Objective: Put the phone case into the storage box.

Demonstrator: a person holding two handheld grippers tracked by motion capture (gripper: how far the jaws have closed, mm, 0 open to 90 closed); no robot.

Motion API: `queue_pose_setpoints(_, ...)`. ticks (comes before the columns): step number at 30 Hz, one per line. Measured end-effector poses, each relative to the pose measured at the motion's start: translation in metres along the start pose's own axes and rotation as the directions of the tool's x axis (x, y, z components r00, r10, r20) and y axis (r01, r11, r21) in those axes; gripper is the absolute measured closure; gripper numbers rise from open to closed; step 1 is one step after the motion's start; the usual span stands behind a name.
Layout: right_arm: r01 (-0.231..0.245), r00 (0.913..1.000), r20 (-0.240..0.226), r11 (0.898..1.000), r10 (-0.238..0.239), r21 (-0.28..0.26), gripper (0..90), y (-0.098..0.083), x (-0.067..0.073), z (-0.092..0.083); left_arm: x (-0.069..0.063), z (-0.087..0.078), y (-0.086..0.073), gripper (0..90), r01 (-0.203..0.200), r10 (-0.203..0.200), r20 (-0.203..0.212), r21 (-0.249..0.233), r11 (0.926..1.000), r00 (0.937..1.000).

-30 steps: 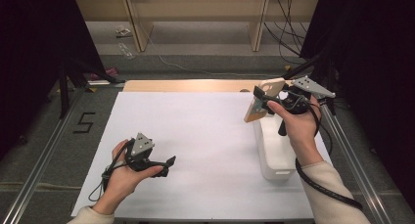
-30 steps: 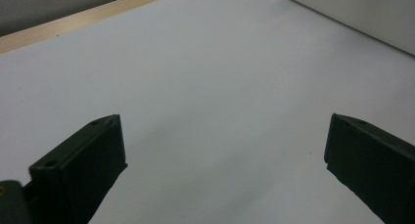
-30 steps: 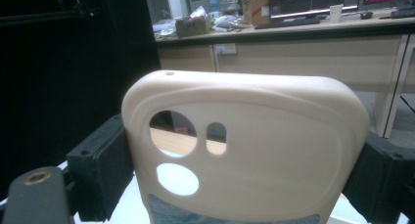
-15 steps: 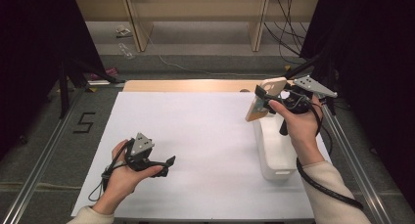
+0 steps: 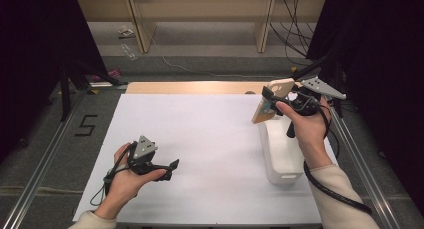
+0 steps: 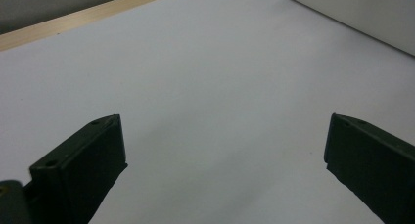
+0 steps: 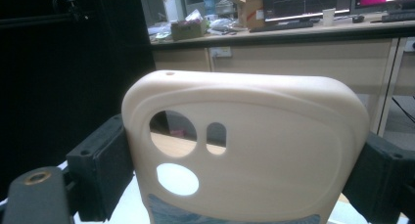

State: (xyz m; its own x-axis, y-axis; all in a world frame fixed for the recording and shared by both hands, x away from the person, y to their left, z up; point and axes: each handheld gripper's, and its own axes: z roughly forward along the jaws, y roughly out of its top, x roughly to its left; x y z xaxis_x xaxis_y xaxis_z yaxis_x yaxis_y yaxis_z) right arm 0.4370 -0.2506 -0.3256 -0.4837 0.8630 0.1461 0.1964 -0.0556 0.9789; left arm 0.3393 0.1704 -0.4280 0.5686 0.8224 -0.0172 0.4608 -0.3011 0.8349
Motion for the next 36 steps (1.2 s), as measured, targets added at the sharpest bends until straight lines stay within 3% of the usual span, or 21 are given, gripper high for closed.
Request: queue_pose_setpoints(36, -0.006, 0.9996, 0.027, 1.0, 0.006, -0.008, 12.6, 0.0012, -0.007, -0.002, 0.0005, -0.0004, 0.0002, 1.4, 0.004, -0.004, -0.001, -0.003, 1.0, 1.0)
